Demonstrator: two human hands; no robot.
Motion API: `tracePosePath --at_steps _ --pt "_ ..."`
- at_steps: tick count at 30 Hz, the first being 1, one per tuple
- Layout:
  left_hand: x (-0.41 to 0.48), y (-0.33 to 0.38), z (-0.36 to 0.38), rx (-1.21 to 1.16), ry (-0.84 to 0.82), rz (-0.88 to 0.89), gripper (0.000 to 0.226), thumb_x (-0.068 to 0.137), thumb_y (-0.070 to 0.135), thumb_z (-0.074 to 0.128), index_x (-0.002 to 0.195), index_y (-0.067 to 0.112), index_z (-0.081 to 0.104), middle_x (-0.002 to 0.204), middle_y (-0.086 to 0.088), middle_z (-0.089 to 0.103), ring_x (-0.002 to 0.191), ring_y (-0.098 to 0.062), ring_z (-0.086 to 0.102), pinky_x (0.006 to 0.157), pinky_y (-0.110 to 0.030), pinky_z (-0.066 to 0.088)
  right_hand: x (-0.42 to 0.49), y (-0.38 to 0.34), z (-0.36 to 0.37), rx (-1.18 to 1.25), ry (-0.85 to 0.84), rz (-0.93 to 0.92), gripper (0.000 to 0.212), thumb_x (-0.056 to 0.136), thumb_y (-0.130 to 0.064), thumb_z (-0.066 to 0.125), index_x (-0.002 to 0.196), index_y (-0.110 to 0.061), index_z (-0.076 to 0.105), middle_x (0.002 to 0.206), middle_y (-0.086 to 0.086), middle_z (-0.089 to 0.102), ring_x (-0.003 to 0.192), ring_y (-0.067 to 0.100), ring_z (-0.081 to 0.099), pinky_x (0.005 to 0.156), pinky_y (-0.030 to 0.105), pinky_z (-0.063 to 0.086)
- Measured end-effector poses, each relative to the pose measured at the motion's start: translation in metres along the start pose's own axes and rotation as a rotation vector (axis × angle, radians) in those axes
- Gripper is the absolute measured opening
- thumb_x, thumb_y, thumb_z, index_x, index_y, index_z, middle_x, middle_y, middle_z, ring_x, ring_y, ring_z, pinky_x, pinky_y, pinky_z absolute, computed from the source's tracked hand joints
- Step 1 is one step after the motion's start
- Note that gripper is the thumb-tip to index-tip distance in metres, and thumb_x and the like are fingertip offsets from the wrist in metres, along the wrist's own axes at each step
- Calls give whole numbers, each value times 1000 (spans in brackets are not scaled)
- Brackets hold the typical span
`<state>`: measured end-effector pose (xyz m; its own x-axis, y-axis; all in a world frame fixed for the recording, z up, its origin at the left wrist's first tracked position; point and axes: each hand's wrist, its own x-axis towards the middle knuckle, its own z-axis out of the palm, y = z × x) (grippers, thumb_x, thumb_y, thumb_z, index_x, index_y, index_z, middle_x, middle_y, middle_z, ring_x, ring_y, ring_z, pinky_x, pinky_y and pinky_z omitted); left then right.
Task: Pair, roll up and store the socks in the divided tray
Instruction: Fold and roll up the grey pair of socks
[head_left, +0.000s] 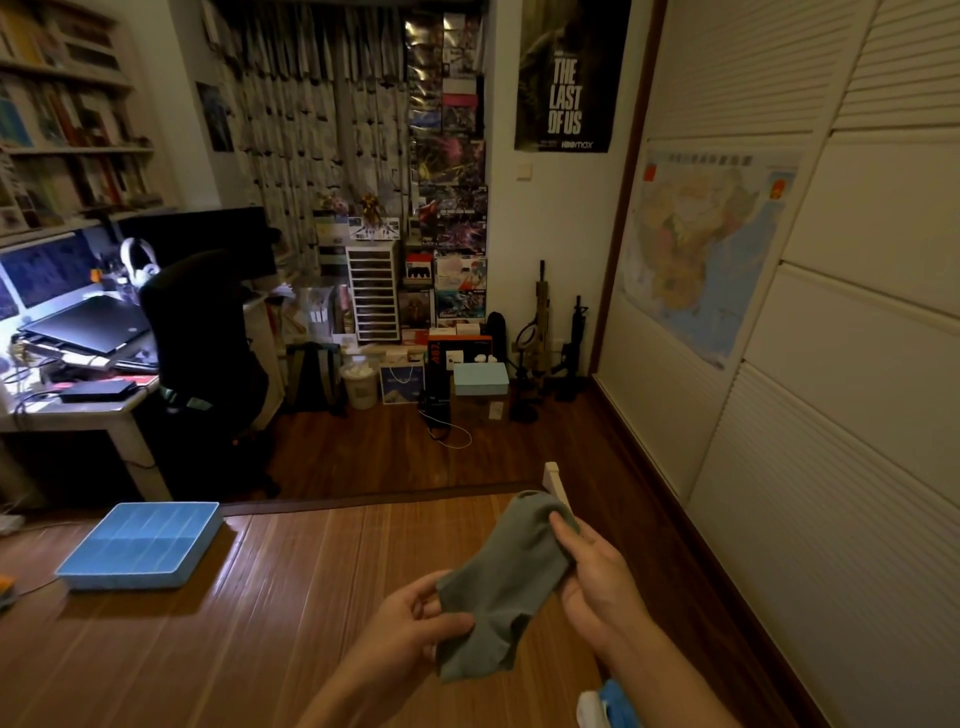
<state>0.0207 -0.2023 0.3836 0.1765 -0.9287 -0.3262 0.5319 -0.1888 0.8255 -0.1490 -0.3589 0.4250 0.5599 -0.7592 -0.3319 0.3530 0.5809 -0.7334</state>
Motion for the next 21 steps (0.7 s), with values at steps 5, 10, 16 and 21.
tracePosePath --at_steps 5,10,16,21 --pt "4 -12 15 107 -12 -6 78 71 12 95 138 15 55 126 -10 72 119 -35 67 94 -43 58 -3 -4 8 -124 -50 -91 38 87 -19 66 124 -10 63 115 15 74 107 28 72 85 40 58" --pt "8 -23 20 147 110 -1 96 47 11 104 132 17 60 121 -7 74 110 -28 72 94 -46 59 -4 -24 13 -246 -12 -210 23 97 -9 60 119 -11 66 112 13 74 105 29 71 91 44 57" --pt "1 -12 21 1 3 -45 63 72 11 92 129 7 67 127 -20 70 116 -38 69 89 -41 59 -5 -19 13 -302 -22 -125 23 97 -15 61 119 -10 67 112 14 75 108 30 70 96 46 55" --pt "1 -18 31 -158 109 -22 40 82 6 76 118 -10 70 121 -29 70 104 -39 73 74 -37 63 3 -23 7 -232 -10 -69 22 97 -11 61 117 -8 68 113 16 74 109 30 70 88 41 57"
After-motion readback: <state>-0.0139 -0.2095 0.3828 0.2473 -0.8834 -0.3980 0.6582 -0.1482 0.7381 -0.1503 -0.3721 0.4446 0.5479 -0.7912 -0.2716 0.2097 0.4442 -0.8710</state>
